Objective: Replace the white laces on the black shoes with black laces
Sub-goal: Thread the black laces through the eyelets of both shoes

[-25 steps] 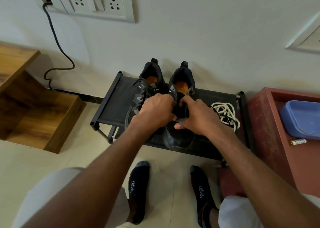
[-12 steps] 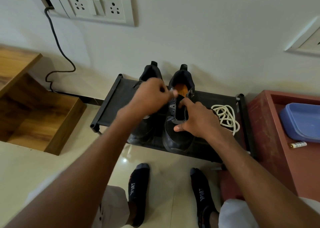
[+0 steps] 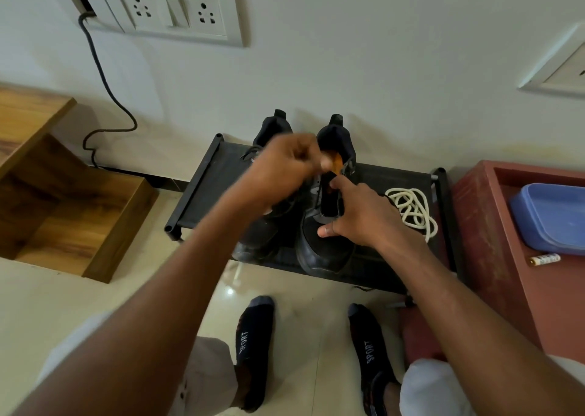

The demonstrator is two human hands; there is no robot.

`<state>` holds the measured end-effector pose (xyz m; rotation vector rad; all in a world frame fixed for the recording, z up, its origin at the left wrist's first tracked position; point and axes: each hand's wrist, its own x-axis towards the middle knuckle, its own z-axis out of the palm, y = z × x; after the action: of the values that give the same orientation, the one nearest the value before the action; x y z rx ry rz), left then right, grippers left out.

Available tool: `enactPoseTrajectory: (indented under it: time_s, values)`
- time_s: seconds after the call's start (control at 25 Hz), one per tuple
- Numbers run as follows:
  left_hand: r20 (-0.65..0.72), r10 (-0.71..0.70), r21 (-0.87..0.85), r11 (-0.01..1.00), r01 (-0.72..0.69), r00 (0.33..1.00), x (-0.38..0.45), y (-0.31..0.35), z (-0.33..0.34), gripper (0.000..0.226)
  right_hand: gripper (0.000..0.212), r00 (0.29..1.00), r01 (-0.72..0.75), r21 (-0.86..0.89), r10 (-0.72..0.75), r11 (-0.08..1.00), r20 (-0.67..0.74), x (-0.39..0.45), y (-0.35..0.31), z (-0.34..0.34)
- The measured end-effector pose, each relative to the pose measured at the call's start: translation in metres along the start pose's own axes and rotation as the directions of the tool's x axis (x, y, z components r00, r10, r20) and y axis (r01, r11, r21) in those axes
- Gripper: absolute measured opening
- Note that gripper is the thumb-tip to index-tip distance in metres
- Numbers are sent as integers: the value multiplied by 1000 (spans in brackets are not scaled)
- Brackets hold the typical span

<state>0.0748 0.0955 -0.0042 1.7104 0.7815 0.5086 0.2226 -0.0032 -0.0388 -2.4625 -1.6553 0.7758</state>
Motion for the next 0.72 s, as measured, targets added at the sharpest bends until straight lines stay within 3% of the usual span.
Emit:
enactPoseTrajectory:
  time_s: [0.04,0.08,0.12,0.16,0.2,0.24,0.28,0.32,0.4,0.56,0.64,0.72]
  values:
    - [-38,62,-302,951,-71,997,-1,11,-6,21,92,1000,2,7,-2,1000,5,0,1,0]
    - [-64,71,-493,865,-93,995,-2,19,-10,21,92,1000,7,13,-7,1000,8,1,1,0]
    - [-92,45,-514,853,-86,995,-1,20,-12,22,92,1000,11,13,-11,1000,11,1,1,0]
    - [-129,4,-360,932,-51,992,-1,20,-13,23,91,1000,13,10,-14,1000,13,2,0,0]
    - [-153,-36,-47,998,29,987,1,12,-12,27,90,1000,12,5,-12,1000,12,2,0,1]
    - [-150,-85,299,946,127,985,2,1,-9,35,87,1000,9,3,-9,1000,8,3,-1,1]
    - [-120,-161,552,809,200,980,2,-12,-3,43,84,1000,6,1,-6,1000,4,3,-1,2]
    - [-67,-261,682,692,235,963,-1,-20,3,49,82,1000,6,-1,-6,1000,2,4,-1,2]
    - [19,-345,751,625,215,938,-3,-29,13,49,80,1000,10,-6,-10,1000,-2,5,0,3]
    - [-25,-253,812,559,167,967,3,-27,17,30,80,1000,4,-8,-4,1000,2,6,-1,3]
    - [-3,-284,782,597,179,959,4,-26,16,22,81,1000,5,-7,-5,1000,-3,6,-1,3]
    - [-3,-261,629,750,205,965,3,-20,6,21,81,1000,2,4,-2,1000,-5,7,0,3]
